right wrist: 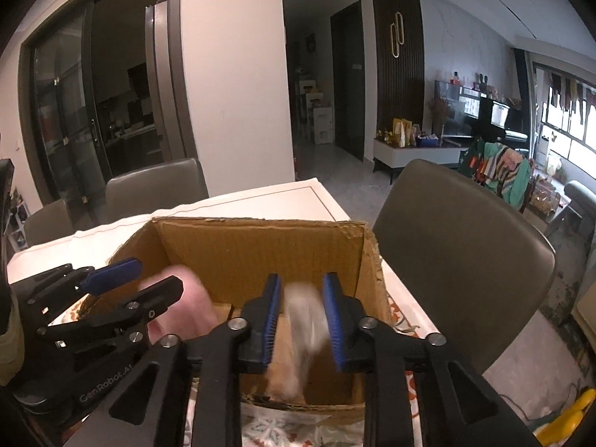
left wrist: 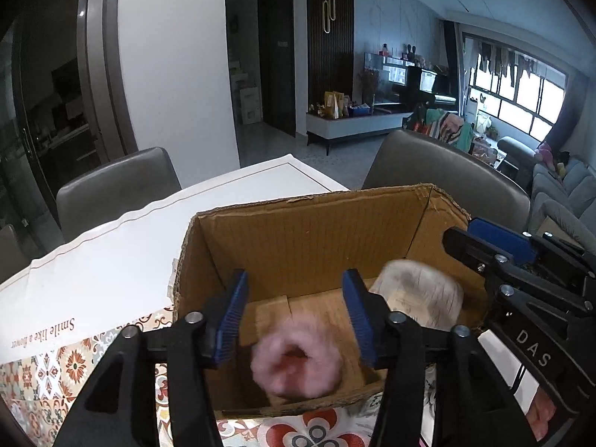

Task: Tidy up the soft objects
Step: 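Open both tools to drop the headband and pouch into the box, then withdraw both tools from the box back toward the remaining items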

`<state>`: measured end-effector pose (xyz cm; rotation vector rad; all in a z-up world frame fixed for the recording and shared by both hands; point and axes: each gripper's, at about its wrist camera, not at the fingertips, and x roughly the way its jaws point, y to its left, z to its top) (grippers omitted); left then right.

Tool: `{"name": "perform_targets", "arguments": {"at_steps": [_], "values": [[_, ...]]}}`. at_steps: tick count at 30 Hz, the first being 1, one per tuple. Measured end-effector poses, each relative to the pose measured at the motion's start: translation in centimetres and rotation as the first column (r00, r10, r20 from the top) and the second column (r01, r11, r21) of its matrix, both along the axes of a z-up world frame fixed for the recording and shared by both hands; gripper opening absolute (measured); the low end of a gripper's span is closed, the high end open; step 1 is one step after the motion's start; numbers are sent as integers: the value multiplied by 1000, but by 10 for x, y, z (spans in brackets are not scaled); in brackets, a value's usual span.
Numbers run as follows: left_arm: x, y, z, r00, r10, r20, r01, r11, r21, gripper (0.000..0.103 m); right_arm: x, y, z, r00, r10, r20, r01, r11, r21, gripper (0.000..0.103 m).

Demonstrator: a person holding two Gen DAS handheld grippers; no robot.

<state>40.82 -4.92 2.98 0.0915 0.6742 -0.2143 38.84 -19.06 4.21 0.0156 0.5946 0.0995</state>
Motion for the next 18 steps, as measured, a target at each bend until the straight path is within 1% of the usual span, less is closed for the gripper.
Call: {"name": "perform_targets", "arguments": {"at_steps": [9,11,15,18], "values": [[-21,0,14,1000,10,13,-11,1000,13,60,-14,-7,13,1000,-23,8,23,1000,-8,28],[-29,1,18,1000,22,15,-22,1000,11,63,-21,-9,17,1000,-29,11,29,1000,-3,28],[-50,3,29,999,34,30,-33,999,-15,69,-35,-13,27,999,-43,17,43,999,12,28],[-68,3,37,998,42,46,-42,999,-19,71,-48,-18,36,999,-48,24,47,998,33,28]]}}
